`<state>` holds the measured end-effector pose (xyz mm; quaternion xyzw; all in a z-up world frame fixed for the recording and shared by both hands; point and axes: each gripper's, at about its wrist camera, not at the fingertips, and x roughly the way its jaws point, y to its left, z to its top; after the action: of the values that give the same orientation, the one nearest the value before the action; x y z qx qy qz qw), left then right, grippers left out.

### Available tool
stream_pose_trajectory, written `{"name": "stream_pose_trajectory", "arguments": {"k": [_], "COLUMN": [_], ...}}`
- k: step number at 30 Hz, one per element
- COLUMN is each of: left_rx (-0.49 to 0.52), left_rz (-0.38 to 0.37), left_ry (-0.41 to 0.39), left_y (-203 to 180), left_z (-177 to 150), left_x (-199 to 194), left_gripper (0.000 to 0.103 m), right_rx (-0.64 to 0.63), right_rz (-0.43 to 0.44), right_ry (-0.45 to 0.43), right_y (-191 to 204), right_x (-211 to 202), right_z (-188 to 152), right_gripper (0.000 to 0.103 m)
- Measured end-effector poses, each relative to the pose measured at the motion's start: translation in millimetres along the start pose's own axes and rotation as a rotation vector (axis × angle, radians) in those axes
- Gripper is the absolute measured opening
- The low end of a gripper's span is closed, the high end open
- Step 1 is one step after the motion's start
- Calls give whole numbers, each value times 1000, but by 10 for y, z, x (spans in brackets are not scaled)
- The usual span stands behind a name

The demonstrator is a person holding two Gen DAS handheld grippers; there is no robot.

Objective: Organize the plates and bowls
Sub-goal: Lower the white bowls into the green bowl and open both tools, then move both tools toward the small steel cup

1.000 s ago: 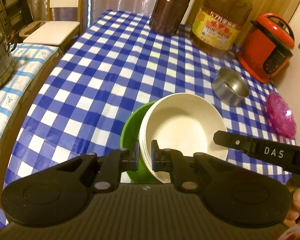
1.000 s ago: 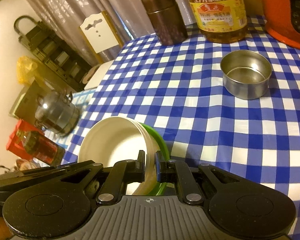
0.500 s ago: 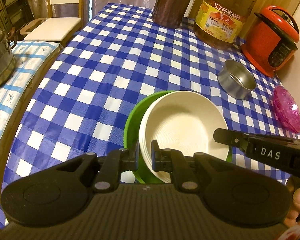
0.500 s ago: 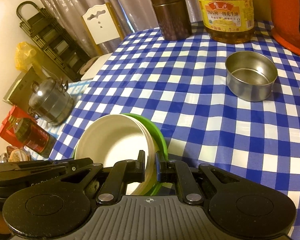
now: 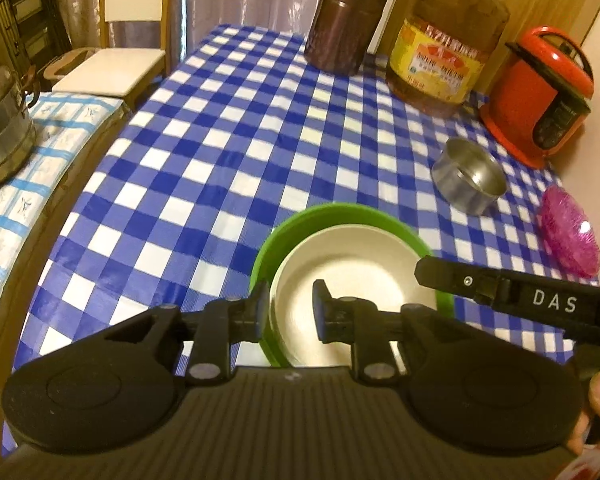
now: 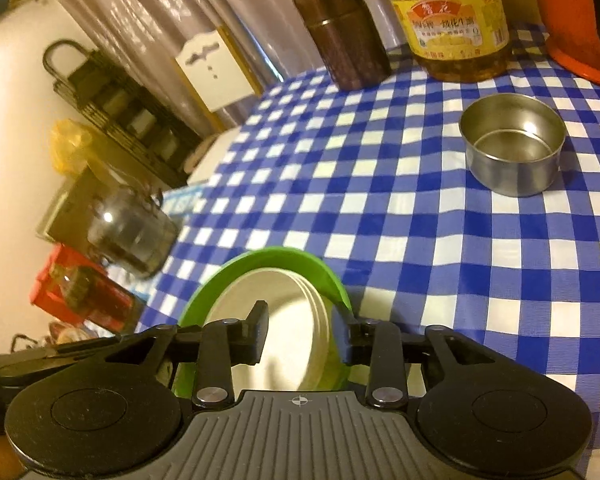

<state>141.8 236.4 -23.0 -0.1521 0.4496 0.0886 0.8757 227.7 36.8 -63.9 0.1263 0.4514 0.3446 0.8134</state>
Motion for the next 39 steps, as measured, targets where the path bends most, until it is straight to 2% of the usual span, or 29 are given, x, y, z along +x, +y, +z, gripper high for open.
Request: {"name": "stream_pose_trajectory", "arguments": {"k": [11, 17, 31, 39], "left_rx": [-50, -58, -2, 33], "left_rz": [-23, -43, -174, -185], "left_ry": [-59, -81, -65, -61], "left_y": [33, -81, -951, -1325], "left_z": [14, 10, -8, 53], "left_x": [-226, -295, -133, 71], "left_gripper": [21, 23, 25, 26], "right_rx": [70, 92, 144, 161], "right_rz": [-34, -106, -256, -300], "right_ry": [-52, -90, -183, -197], "right_y": [-267, -525, -950, -1168], "right_x": [-258, -500, -960, -1104], "right_z": [23, 10, 5, 23], "right_gripper": [36, 36, 38, 38]}}
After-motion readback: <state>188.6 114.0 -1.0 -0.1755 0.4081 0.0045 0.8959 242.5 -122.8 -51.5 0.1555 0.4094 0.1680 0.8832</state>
